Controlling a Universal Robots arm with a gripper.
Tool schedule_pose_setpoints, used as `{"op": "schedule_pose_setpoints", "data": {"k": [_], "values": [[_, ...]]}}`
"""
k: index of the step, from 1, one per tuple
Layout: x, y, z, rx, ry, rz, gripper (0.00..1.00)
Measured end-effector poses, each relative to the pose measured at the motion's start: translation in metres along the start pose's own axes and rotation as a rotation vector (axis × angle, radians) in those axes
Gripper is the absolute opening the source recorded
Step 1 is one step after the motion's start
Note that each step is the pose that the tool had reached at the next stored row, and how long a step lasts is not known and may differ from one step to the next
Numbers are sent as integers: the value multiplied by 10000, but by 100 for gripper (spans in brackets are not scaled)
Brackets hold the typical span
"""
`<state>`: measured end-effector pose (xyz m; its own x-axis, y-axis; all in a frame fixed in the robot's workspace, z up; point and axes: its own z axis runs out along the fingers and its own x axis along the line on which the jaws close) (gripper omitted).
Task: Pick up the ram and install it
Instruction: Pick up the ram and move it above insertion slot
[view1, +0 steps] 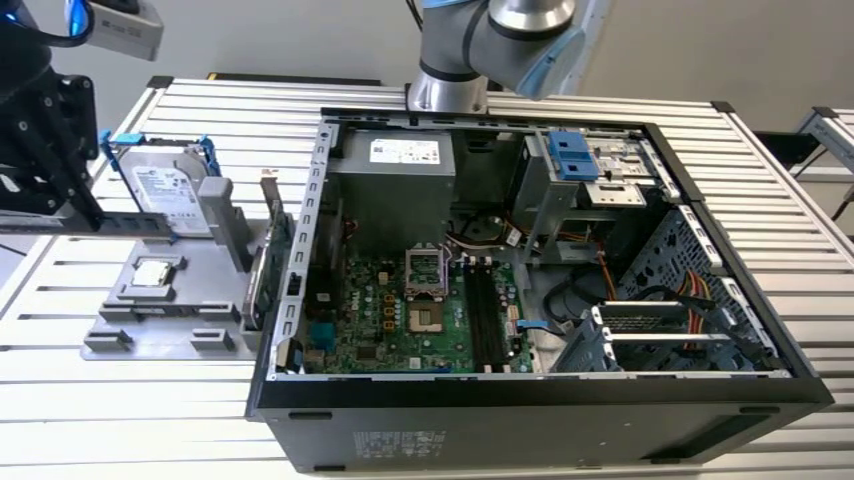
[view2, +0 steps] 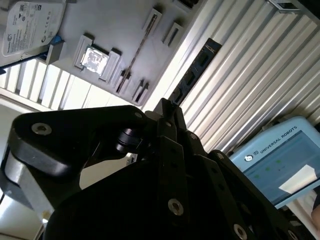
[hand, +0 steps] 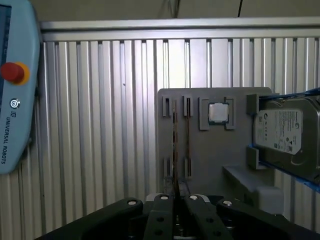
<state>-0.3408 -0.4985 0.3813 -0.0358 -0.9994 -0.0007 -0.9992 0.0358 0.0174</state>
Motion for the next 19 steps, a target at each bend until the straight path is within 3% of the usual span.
{"op": "schedule_pose_setpoints", "data": {"k": [10,19], "values": [[-10,-90,-1,0,-2,77,0],[-15,-220,-4,0,-2,76,0]]}}
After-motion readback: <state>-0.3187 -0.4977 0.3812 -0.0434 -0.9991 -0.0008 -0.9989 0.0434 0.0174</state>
